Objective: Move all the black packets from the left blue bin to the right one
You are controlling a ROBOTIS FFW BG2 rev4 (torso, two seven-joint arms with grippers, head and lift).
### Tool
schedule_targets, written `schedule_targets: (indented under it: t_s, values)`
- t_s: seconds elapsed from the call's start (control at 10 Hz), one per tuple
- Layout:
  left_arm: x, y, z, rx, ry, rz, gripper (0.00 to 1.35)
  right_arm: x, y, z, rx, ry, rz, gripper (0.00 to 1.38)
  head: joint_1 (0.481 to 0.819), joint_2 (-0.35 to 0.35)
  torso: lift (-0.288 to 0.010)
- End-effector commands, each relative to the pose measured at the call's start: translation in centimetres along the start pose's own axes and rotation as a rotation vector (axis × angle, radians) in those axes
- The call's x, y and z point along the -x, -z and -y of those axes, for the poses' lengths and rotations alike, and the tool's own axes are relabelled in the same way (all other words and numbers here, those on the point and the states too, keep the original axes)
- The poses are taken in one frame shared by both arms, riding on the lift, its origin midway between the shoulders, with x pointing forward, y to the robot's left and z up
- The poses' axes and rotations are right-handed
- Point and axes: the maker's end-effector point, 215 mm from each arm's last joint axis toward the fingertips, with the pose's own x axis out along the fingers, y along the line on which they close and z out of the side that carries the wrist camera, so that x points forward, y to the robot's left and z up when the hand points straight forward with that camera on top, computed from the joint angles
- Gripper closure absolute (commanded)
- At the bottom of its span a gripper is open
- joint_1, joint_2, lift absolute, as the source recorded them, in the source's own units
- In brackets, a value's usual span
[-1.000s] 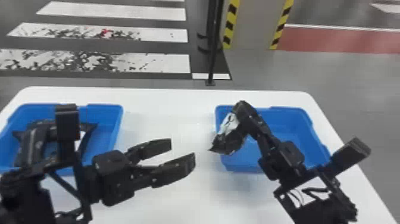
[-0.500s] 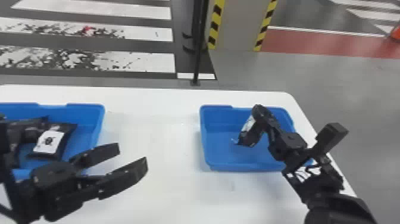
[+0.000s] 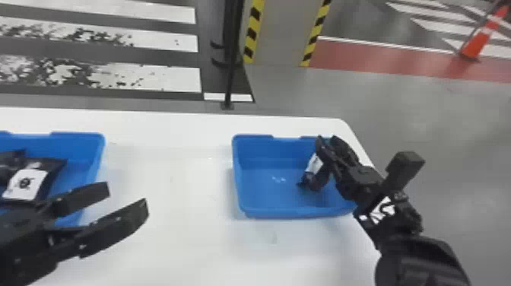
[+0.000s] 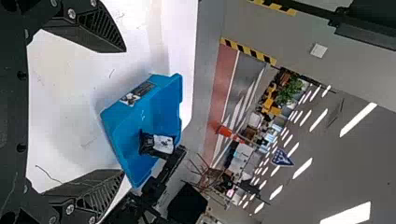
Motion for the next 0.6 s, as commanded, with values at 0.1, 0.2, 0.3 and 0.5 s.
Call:
schedule_targets:
  t_s: [0.1, 0.2, 0.3, 0.5]
  values:
    - [0.9, -0.7, -2.0, -0.024, -0.059, 0.009, 0.16, 4.6, -4.6, -2.0, 0.119, 0.043, 0.064, 0.19, 0.695, -0.249, -0.185]
    - [1.6, -1.2, -3.0, -0.032, -0.089, 0.018, 0.16, 6.7, -6.5, -4.0, 0.147, 0.044, 0.103, 0.22, 0.695, -0.241, -0.185]
    - [2.1, -1.5, -3.9, -0.041, -0.114, 0.022, 0.16, 8.2, -7.7, -6.3, 0.146, 0.019, 0.131, 0.22, 0.695, -0.233, -0.185]
    - [3.7, -2.2, -6.7, -0.070, -0.204, 0.022, 0.16, 11.1, -8.5, -10.8, 0.117, -0.030, 0.159, 0.22, 0.695, -0.160, -0.185]
